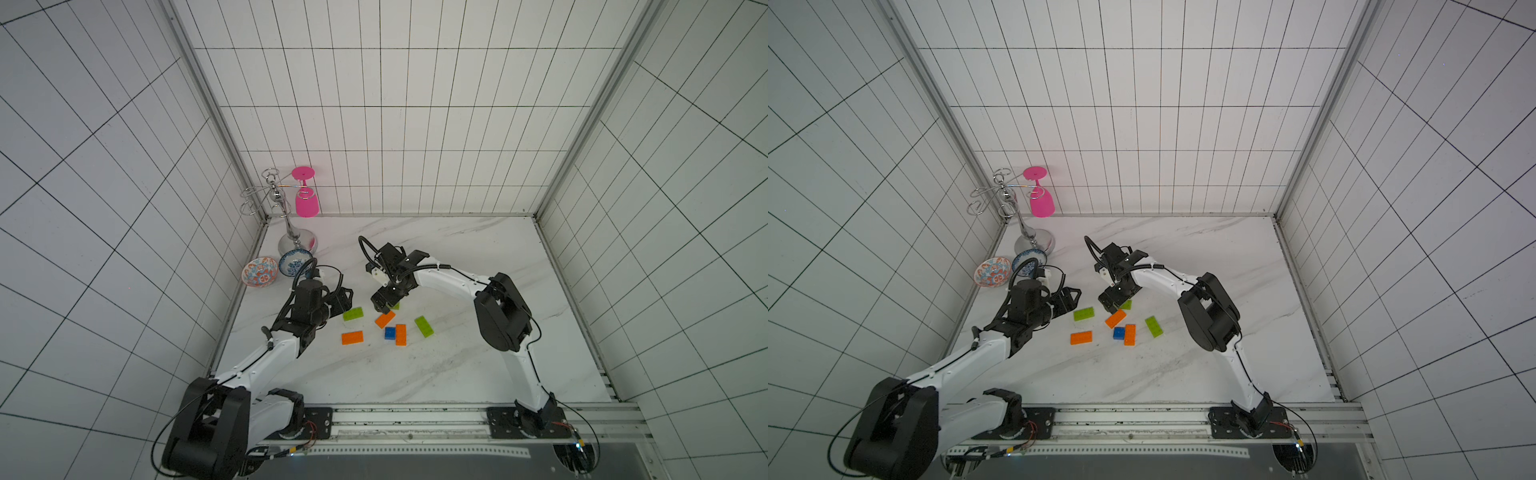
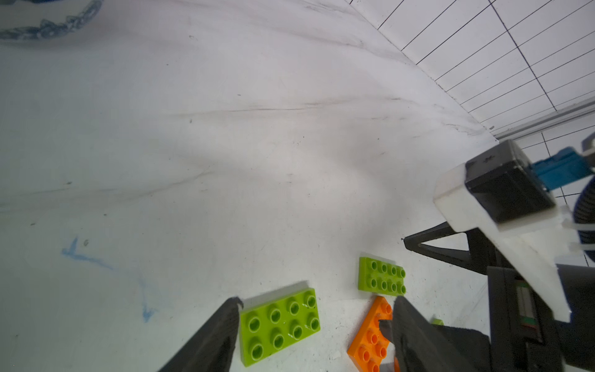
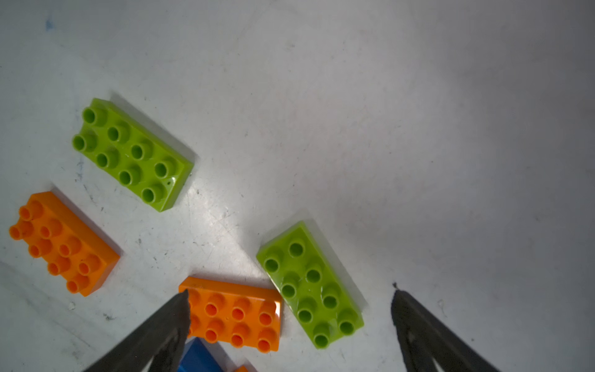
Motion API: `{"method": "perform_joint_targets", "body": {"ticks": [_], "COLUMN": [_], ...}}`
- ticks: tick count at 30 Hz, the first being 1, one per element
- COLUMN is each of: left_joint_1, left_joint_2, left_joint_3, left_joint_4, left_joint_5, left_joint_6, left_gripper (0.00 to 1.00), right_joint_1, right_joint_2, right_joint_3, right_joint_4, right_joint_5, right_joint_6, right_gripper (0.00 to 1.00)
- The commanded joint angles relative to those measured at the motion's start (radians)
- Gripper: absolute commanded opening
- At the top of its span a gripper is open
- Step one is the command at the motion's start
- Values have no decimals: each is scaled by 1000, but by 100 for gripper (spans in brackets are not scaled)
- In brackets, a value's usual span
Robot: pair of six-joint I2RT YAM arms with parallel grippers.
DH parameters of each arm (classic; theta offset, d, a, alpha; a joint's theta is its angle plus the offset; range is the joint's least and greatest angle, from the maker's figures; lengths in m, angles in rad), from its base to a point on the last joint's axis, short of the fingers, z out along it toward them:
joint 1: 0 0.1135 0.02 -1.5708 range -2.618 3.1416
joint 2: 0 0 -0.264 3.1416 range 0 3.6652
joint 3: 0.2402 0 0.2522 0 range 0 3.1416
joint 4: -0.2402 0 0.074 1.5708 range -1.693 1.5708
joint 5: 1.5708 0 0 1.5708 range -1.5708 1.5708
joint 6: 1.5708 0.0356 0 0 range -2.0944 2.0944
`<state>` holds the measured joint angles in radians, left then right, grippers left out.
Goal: Assemble a small pinwheel with lego
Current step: Assemble the lego brick at the center of the board.
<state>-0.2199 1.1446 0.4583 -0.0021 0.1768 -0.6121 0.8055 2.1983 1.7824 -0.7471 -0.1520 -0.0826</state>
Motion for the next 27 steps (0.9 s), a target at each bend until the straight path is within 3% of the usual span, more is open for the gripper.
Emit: {"method": "perform_joint_targets", "body": {"ticks": [1, 8, 14, 19, 27], "left_joint_1": [16, 19, 20, 20, 15], "left_joint_2": [-19, -28, -28, -27, -7], "left_joint_3": [-15, -13, -9, -9, -7], "left_joint_4": [-9, -14, -20, -25, 4], "left_joint_5": [-26, -16, -13, -6, 51], "left_joint_6": [-21, -8, 4, 20, 58], "left_gripper": [75, 74, 73, 73, 73], "right_joint_1": [14, 12, 7, -8, -39], "right_joint_2": [35, 98, 121, 108, 63], "right_joint_3": [92, 145, 154, 111, 19], "right_joint_4": [-67, -85, -97, -99, -91], "right_joint_5": [35, 95, 98, 98, 139], "right_joint_6": [-59, -59, -42, -18, 54], "right_gripper": [95, 90, 77, 70, 50]}}
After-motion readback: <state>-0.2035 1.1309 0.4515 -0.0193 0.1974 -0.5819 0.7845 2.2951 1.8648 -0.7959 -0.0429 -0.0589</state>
